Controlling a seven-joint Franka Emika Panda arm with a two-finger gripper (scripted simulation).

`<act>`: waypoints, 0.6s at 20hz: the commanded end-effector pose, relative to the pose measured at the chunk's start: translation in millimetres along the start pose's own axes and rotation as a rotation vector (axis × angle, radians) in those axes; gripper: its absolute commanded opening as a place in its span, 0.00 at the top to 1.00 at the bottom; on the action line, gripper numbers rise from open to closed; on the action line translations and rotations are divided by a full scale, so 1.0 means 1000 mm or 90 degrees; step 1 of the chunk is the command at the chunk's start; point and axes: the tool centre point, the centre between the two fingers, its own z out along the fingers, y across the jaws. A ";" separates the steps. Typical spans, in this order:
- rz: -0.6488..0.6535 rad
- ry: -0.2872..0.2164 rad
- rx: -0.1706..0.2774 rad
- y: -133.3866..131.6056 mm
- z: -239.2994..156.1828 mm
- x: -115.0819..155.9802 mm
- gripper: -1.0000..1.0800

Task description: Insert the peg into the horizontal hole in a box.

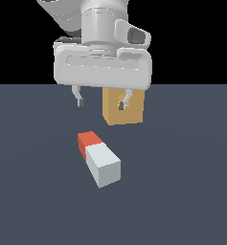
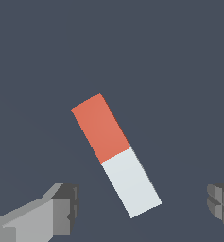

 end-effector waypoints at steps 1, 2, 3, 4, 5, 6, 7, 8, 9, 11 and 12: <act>0.000 0.000 0.000 0.000 0.000 0.000 0.04; 0.000 0.000 0.000 0.000 0.000 0.000 0.04; -0.001 0.000 0.000 0.000 0.000 0.000 0.04; -0.003 0.000 0.000 0.000 0.001 0.000 0.04; -0.006 0.000 -0.001 0.000 0.001 -0.001 0.04; -0.010 0.000 -0.001 0.000 0.002 -0.001 0.04; -0.014 0.000 -0.002 0.000 0.003 -0.002 0.04; -0.019 0.000 -0.003 -0.001 0.004 -0.003 0.04; -0.024 0.000 -0.003 -0.001 0.006 -0.003 0.04; -0.038 0.000 -0.005 -0.001 0.009 -0.005 0.04; -0.046 0.000 -0.006 -0.001 0.011 -0.007 0.04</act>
